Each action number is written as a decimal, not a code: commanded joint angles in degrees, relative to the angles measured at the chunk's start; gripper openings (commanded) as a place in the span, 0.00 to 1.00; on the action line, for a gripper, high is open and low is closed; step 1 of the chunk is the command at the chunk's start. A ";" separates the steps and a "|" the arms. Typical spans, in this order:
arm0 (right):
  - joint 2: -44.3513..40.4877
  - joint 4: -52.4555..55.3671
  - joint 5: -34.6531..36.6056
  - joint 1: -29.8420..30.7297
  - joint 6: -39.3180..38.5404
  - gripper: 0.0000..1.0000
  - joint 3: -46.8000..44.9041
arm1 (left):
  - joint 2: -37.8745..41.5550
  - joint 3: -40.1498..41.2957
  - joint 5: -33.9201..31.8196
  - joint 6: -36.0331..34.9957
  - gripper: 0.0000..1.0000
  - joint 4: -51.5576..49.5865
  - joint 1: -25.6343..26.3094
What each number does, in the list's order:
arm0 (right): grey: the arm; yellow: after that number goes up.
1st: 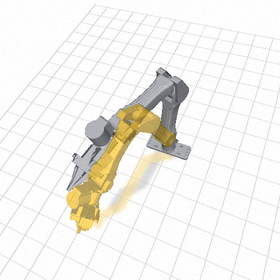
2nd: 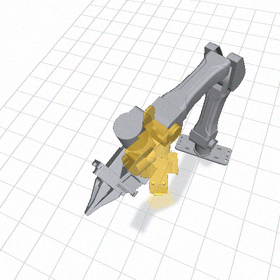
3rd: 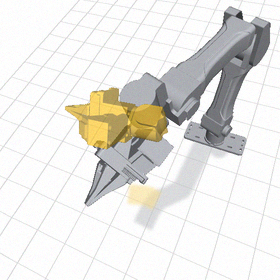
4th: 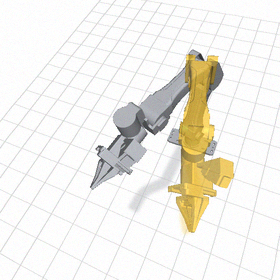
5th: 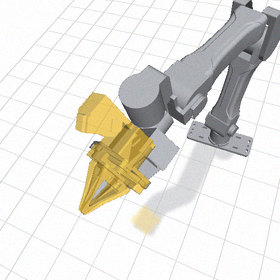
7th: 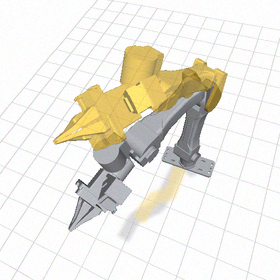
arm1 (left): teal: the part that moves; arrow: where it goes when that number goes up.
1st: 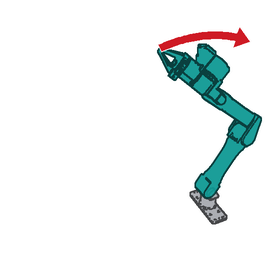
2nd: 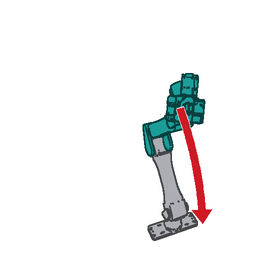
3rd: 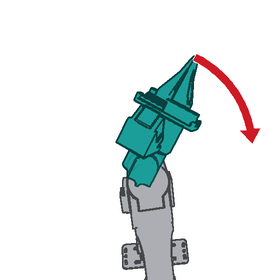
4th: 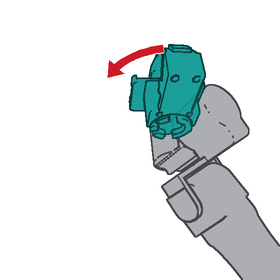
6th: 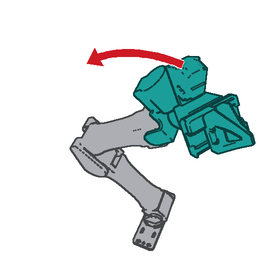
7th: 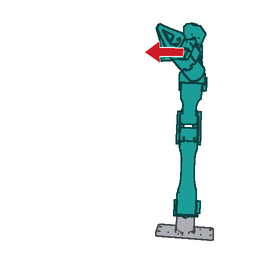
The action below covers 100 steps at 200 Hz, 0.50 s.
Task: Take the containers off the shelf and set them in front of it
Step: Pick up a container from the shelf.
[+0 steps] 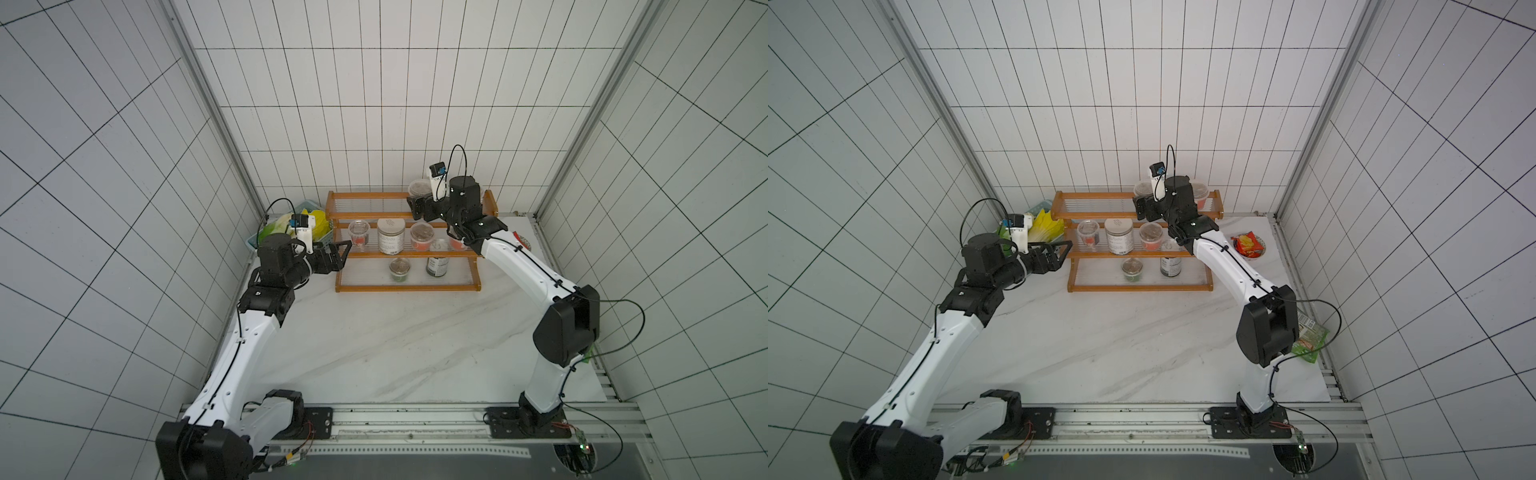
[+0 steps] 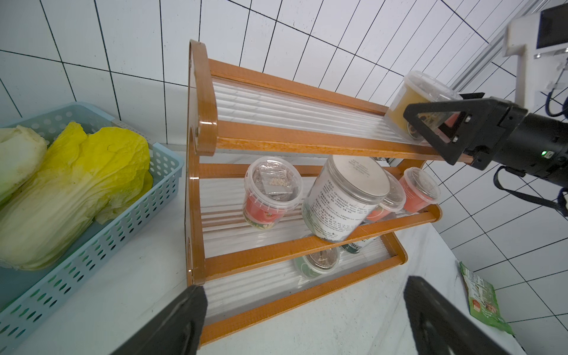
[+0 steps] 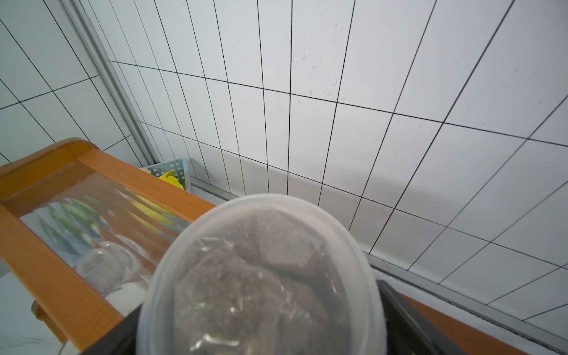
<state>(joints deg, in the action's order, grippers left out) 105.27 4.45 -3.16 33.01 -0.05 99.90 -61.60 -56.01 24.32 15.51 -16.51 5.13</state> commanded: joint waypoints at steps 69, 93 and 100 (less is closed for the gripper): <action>0.75 -6.30 -3.40 -0.12 -2.49 0.75 -2.52 | 0.42 1.05 0.92 0.13 0.98 1.83 -0.56; -0.71 -8.42 -4.34 -0.09 -3.26 0.68 -4.24 | 0.35 1.12 1.00 0.22 0.98 1.92 -0.64; -1.09 -8.57 -4.72 -0.10 -3.65 0.67 -4.52 | 0.34 1.15 1.01 0.22 0.99 2.01 -0.69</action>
<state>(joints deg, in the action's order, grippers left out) 106.56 -1.50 -5.91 33.01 -2.26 97.89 -61.63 -55.51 24.53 15.62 -16.05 4.75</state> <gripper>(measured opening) 0.701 0.985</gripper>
